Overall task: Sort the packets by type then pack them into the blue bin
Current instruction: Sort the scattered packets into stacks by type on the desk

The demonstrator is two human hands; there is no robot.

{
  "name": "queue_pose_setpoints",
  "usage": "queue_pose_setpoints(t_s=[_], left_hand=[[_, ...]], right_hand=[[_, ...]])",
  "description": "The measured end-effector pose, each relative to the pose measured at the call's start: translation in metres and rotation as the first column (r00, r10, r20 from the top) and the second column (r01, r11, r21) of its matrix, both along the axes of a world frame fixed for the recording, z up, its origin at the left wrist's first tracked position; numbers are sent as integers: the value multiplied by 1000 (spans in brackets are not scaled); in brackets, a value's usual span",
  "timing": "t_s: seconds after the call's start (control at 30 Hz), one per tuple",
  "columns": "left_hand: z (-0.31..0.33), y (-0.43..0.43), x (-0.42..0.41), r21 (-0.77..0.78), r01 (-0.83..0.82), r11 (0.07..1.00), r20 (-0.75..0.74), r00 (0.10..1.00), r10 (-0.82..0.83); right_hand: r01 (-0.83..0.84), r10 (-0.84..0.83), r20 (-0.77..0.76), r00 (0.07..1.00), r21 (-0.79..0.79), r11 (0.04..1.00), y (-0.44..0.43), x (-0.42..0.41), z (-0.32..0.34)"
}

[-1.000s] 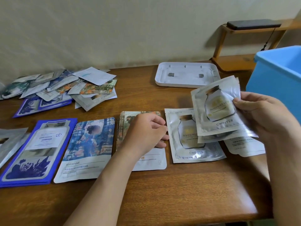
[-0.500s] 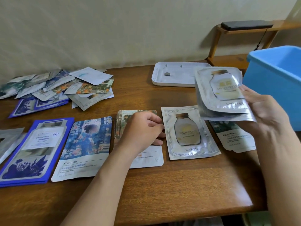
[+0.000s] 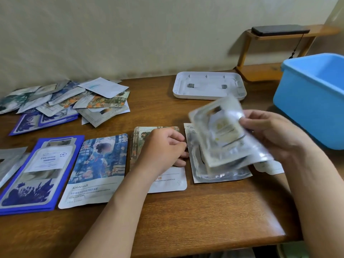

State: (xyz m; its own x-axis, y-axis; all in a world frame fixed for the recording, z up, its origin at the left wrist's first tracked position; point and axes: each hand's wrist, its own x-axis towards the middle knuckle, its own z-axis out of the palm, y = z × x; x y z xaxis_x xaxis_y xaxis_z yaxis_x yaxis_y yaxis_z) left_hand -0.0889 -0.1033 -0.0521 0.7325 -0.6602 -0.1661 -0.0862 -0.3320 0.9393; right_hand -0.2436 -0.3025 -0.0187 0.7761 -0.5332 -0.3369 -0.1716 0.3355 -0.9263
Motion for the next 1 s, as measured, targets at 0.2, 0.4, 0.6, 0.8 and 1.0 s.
queue_pose_setpoints(t_s=[0.2, 0.4, 0.6, 0.8, 1.0], left_hand=[[0, 1, 0, 10, 7, 1000, 3, 1000, -7], [-2, -1, 1, 16, -6, 1000, 22, 1000, 6], [-2, -1, 0, -3, -16, 1000, 37, 999, 16], [-4, -2, -1, -10, -37, 999, 39, 999, 37], [6, -3, -2, 47, 10, 999, -9, 1000, -9]], right_hand=[[-154, -257, -403, 878, -747, 647, 11, 12, -16], [-200, -275, -407, 871, -805, 559, 13, 14, -18], [-198, -310, -387, 869, -844, 498, 15, 18, -25], [-195, -308, -336, 890, -892, 408, 19, 14, -26], [-95, -389, -272, 880, -904, 418, 14, 12, -43]])
